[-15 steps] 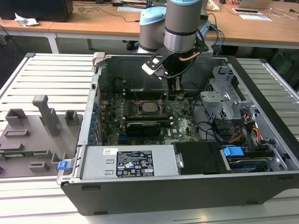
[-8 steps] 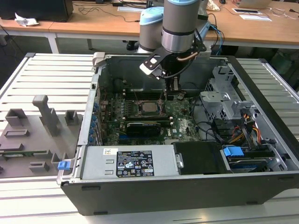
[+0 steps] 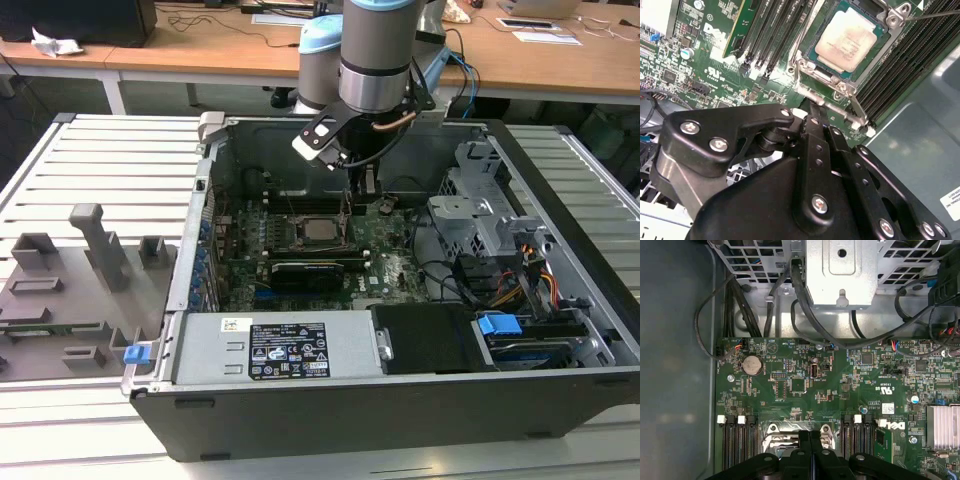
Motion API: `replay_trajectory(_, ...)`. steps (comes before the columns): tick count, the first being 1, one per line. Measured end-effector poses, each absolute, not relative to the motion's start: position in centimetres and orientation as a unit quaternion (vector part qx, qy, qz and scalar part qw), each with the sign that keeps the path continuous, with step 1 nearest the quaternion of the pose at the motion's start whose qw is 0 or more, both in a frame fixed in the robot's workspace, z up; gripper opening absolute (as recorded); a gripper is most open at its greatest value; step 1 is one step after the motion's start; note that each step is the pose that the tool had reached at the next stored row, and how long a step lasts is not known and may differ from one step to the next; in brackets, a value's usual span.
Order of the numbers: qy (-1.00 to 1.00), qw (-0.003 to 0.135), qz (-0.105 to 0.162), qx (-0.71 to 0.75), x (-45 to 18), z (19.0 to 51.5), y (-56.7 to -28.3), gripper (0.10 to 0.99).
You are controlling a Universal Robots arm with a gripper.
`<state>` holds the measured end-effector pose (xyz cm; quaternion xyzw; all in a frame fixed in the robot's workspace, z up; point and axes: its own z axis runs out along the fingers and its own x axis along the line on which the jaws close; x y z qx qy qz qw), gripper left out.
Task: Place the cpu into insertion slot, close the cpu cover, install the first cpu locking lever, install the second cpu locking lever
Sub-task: 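Close the cpu cover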
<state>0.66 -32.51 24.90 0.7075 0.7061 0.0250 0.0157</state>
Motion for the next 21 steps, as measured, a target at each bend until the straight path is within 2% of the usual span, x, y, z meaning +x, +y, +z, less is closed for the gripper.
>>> replay_trajectory(21, 0.707, 0.016, 0.026, 0.707, -3.7, 23.3, -32.5, 0.106)
